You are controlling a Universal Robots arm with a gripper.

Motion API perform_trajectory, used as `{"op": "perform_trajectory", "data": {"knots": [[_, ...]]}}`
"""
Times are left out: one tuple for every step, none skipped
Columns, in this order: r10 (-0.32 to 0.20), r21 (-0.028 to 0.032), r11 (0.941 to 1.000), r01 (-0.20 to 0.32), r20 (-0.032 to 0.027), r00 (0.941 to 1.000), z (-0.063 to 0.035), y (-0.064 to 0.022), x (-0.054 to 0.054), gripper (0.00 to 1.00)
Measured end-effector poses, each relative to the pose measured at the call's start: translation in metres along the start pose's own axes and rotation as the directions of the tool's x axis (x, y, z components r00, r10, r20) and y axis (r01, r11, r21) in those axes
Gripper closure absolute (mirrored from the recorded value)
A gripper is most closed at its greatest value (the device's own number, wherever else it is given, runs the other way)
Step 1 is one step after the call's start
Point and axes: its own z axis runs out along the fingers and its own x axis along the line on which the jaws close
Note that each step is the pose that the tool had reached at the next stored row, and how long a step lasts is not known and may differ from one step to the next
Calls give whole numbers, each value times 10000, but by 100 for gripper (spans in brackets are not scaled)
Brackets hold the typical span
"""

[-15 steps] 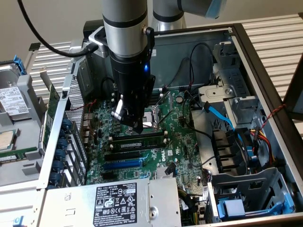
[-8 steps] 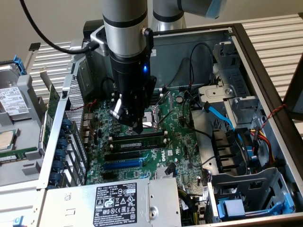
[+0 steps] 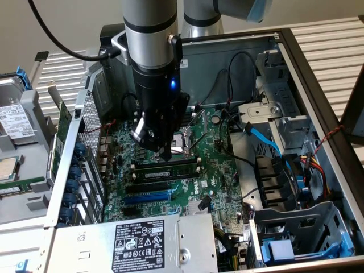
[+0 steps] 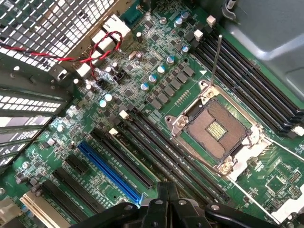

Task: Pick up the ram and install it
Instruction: 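Press down the ram until it locks into place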

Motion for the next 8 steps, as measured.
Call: {"op": "perform_trajectory", "data": {"knots": [[106, 7, 9999, -106, -7, 9999, 0, 0, 0, 89], [201, 17, 9998, -201, -15, 9998, 0, 0, 0, 89], [290, 26, 9996, -290, -23, 9996, 0, 0, 0, 89], [392, 37, 9992, -392, -31, 9992, 0, 0, 0, 89], [490, 46, 9988, -490, -38, 9988, 0, 0, 0, 89], [594, 54, 9982, -594, -44, 9982, -1, 0, 0, 89], [700, 59, 9975, -699, -48, 9975, -1, 0, 1, 89], [806, 63, 9967, -806, -50, 9967, -1, 0, 1, 89]]}}
